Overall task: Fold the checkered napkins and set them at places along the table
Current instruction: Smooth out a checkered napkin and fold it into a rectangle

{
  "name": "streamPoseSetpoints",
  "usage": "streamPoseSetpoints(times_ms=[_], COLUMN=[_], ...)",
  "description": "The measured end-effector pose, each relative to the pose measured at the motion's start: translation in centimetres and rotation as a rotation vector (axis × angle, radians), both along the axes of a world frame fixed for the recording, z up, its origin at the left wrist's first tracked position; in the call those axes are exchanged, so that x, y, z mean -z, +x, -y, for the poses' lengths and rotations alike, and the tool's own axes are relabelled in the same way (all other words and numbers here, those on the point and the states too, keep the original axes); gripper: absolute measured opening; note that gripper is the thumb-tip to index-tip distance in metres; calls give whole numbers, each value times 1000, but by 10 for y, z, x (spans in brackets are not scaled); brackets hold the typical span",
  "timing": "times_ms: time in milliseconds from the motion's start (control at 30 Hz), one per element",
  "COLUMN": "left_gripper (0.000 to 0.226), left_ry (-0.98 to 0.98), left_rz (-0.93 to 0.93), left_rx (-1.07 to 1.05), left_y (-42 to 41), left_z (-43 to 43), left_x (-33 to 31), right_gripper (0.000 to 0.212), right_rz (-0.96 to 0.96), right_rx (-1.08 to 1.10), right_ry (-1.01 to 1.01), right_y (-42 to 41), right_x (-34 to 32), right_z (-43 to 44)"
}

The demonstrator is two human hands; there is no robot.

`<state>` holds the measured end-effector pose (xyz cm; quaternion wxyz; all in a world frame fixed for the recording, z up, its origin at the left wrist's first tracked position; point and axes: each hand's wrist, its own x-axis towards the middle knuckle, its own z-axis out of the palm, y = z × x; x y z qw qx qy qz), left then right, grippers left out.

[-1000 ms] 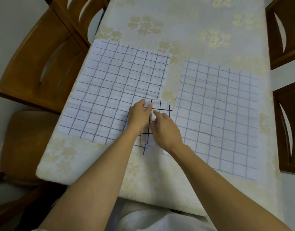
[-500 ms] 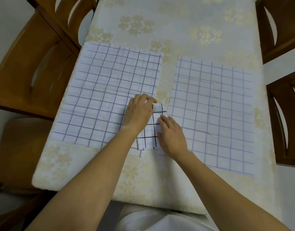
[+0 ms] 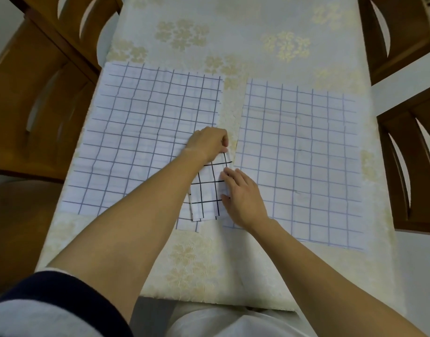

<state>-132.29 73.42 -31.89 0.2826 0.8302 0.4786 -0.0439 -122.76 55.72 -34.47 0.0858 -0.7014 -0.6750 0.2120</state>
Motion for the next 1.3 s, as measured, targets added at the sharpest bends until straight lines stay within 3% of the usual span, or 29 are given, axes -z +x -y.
streamPoseSetpoints(times_ms=[267,400,500,633,933,1300], left_gripper=[20,22,19,5,9,18], left_ry=[-129,-252,-312,-339,-366,-362], left_rz=[-2,119,209,293,355,419], left_rx=[44,30,47,68,-71,-304], left_y=[5,1,-5,-13,-19,-38], left_z=[-4,-8,-7,-6,-1,13], left_x=[-4,-14,-22,-31,-40,-28], right_gripper=[60,57,55,21,23,38], right_rz=[-131,-519,-624,-625,-813,-782], right_rx=[22,436,623,587,604,626], right_ry=[-4,16,-21,-57,-49,-167], right_y=[5,10,18,27,35,68], right_x=[-7,-21,-25,-29,-34,-38], right_z=[-5,-12,-24,-32,-32,-27])
